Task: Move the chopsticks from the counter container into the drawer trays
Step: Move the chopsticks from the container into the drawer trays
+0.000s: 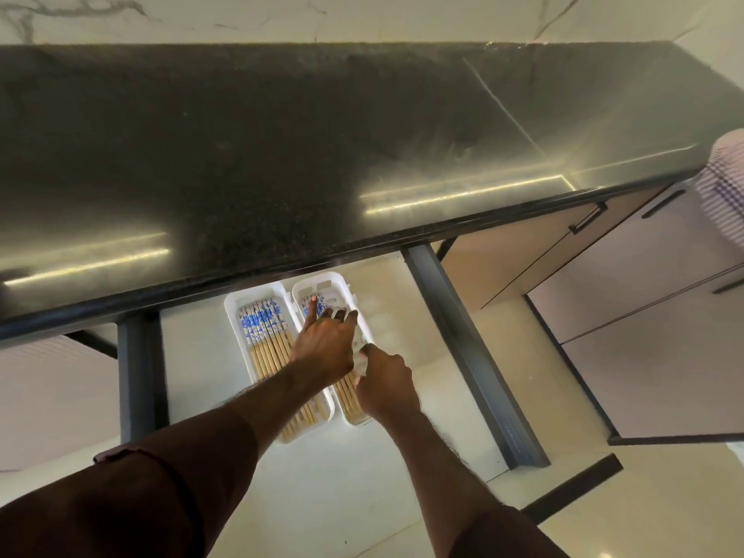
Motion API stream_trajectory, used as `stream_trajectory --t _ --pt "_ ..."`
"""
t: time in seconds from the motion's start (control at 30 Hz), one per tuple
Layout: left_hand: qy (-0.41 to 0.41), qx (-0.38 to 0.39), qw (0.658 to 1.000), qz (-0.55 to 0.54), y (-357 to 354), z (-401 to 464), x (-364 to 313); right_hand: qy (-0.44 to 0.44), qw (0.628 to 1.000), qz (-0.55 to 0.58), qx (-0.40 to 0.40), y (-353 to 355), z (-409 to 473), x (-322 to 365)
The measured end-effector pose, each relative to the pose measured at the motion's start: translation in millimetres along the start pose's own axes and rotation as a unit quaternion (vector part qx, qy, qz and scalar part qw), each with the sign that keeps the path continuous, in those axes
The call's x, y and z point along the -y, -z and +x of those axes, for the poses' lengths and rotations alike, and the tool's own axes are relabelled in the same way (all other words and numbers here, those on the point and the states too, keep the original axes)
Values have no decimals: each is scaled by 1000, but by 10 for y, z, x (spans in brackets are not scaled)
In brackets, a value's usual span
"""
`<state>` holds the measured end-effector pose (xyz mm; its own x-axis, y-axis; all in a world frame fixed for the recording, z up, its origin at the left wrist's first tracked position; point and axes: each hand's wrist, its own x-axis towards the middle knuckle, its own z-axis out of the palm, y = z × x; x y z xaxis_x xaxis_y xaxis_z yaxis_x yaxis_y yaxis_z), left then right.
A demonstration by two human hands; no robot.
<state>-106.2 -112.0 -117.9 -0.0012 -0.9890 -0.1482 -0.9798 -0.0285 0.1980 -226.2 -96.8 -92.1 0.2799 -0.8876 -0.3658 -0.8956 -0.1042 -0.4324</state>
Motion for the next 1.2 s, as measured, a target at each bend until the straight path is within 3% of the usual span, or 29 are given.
stream_trajectory --t 0.23,0.8,0.97,1.2 --pt "-16 -40 998 -55 293 -357 40 9 999 15 -48 332 -323 254" --pt "82 -170 965 -183 1492 -2229 86 119 976 77 -164 796 -1957 1108" --pt "97 -226 952 -185 1856 -2725 370 175 961 100 -191 848 -2185 1564" --pt "149 -252 938 -183 2242 -3279 1135 261 943 126 -160 566 -2345 2540"
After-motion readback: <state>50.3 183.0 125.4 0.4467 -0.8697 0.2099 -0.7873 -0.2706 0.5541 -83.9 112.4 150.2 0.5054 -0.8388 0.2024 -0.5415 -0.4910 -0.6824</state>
